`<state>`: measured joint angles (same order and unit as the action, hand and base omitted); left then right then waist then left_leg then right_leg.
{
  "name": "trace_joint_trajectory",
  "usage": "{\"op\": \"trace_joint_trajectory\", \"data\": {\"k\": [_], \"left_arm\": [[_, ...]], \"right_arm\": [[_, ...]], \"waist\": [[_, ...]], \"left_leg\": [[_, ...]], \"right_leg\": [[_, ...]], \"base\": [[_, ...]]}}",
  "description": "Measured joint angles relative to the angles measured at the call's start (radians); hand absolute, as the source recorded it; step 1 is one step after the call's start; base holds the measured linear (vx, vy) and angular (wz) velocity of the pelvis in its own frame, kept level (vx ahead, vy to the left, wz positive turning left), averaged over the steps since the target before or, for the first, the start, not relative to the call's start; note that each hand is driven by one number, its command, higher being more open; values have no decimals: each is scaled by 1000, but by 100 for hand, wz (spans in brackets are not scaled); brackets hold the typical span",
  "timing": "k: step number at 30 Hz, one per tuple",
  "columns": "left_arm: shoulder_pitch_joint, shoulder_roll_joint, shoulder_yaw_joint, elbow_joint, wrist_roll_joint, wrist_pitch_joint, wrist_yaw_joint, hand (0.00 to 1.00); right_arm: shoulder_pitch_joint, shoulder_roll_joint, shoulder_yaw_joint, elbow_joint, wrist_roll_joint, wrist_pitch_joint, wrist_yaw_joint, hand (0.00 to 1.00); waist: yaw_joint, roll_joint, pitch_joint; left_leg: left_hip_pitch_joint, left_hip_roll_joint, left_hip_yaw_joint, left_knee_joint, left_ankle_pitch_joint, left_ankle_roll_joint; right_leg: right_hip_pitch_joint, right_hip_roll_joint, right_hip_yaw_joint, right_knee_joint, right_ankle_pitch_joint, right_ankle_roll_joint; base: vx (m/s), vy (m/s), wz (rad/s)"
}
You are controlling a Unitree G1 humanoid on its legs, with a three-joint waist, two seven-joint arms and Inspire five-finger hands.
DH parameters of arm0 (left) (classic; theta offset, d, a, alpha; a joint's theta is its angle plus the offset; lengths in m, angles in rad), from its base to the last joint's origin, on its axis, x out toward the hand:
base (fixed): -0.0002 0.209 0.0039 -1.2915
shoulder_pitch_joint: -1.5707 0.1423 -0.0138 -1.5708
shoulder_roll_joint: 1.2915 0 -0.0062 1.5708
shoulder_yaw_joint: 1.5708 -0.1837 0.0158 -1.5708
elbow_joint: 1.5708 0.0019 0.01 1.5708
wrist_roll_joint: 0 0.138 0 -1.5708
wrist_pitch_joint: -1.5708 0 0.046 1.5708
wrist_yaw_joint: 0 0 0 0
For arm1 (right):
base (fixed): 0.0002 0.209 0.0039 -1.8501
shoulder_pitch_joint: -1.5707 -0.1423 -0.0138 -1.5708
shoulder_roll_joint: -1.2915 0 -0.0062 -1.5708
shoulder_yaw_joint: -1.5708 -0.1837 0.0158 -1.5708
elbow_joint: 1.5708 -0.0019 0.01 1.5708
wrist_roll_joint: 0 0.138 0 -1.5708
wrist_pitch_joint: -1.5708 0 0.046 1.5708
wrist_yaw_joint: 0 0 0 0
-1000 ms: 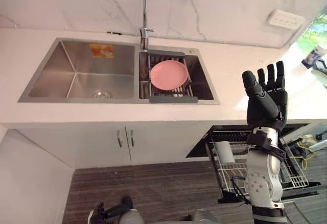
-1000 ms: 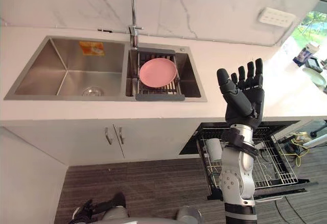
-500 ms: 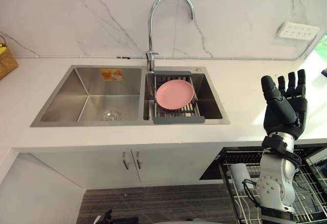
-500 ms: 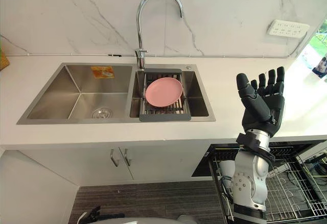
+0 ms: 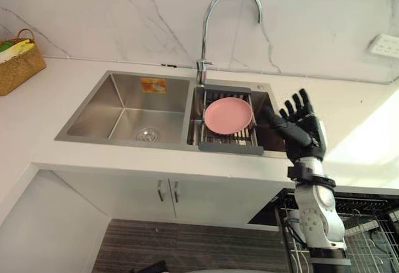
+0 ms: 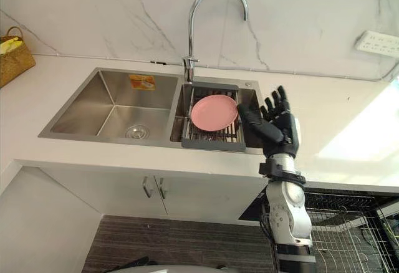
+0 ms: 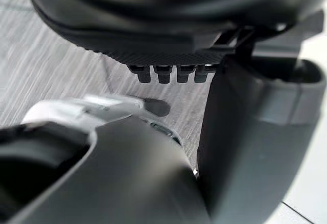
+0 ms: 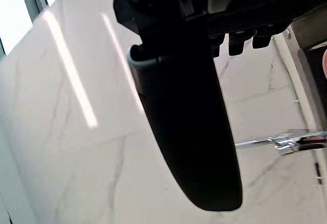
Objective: Walk over to the sink, pick up the cup, carry it to the dishwasher, place the cup inside the dishwasher, then close the dishwasher door
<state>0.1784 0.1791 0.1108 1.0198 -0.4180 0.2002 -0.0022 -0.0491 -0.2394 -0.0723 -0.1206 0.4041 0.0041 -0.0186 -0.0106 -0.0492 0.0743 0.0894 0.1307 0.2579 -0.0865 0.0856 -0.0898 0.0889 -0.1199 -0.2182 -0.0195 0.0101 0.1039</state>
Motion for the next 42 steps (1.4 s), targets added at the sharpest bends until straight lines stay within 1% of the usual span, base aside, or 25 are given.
{"op": "trace_joint_trajectory", "data": {"k": [2, 5, 6, 8, 10, 13, 15, 21, 26, 29, 34, 40, 42], "left_arm": [[-2, 1, -4, -3, -16, 0, -19, 100], [3, 3, -32, -39, -25, 0, -32, 100], [3, 3, -34, -42, -26, 0, -32, 100], [5, 1, -38, -43, -32, 14, -30, 100], [24, 1, -37, -43, -32, 28, -28, 100], [32, 0, -21, -44, -32, 34, -26, 100], [32, 0, -20, -44, -31, 38, -27, 100], [32, -8, 12, -44, -26, 46, -28, 100], [32, -10, 14, -48, -23, 46, -32, 100], [33, -12, 14, -62, -23, 47, -32, 100], [35, -12, 9, -79, -23, 48, -32, 100], [35, -15, 9, -87, -23, 47, -31, 100], [35, -17, 9, -90, -18, 40, -31, 100]], "right_arm": [[-42, -71, 35, 36, -156, 11, 36, 100], [-114, -133, 44, 117, -285, 26, 55, 100], [-121, -139, 44, 124, -297, 29, 55, 100], [-171, -186, 46, 171, -398, 39, 49, 100], [-214, -205, 63, 192, -441, 54, 45, 100], [-246, -246, 82, 209, -497, 69, 50, 100], [-279, -268, 91, 261, -561, 73, 65, 100], [-334, -303, 133, 415, -634, 80, 88, 100], [-354, -310, 178, 509, -684, 80, 111, 100], [-371, -310, 197, 561, -707, 81, 118, 100], [-421, -310, 201, 613, -731, 81, 119, 100], [-448, -303, 233, 672, -783, 80, 98, 100], [-454, -301, 236, 699, -827, 77, 62, 100]], "waist": [[-3, 4, 3], [1, 11, 6], [2, 12, 6], [20, 20, 6], [22, 22, 6], [25, 24, 7], [25, 25, 7], [27, 24, 7], [33, 23, 8], [45, 24, 11], [48, 23, 27], [65, 23, 32], [72, 23, 33]], "left_leg": [[10, 1, 11, 0, -1, -2], [17, 1, 16, 0, -1, -2], [17, 1, 16, 0, -1, -2], [22, 3, 18, 0, 0, -4], [27, 7, 21, -1, 0, -5], [26, 9, 10, -4, 3, -9], [25, 8, 2, -5, 3, -9], [23, 4, -15, -5, 3, -9], [21, -1, -30, -6, 3, -9], [21, -5, -34, -6, 4, -8], [20, -13, -53, -6, 6, -5], [17, -16, -59, -6, 6, -5], [17, -18, -62, -6, 6, -5]], "right_leg": [[7, 0, -1, -5, 3, 6], [17, -1, -5, -18, 10, 15], [18, -1, -6, -18, 10, 15], [21, -5, -33, -19, 11, 16], [24, -9, -68, -21, 14, 12], [32, -6, -81, -25, 20, 4], [37, -5, -88, -32, 21, 3], [52, -6, -111, -41, 23, 3], [66, -8, -127, -56, 27, 6], [68, -11, -130, -57, 28, 8], [83, -17, -149, -63, 30, 11], [83, -20, -155, -63, 31, 11], [85, -22, -158, -63, 31, 12]], "base": [[24, -1, -11], [-21, 9, -5], [-42, 8, -1], [-41, 7, -4], [-39, -2, -4], [-17, -14, 8], [-4, -2, 9], [25, -2, 9], [19, 0, 9], [1, 7, 4], [-5, 7, 11], [1, 2, 2], [4, 4, 3]]}}
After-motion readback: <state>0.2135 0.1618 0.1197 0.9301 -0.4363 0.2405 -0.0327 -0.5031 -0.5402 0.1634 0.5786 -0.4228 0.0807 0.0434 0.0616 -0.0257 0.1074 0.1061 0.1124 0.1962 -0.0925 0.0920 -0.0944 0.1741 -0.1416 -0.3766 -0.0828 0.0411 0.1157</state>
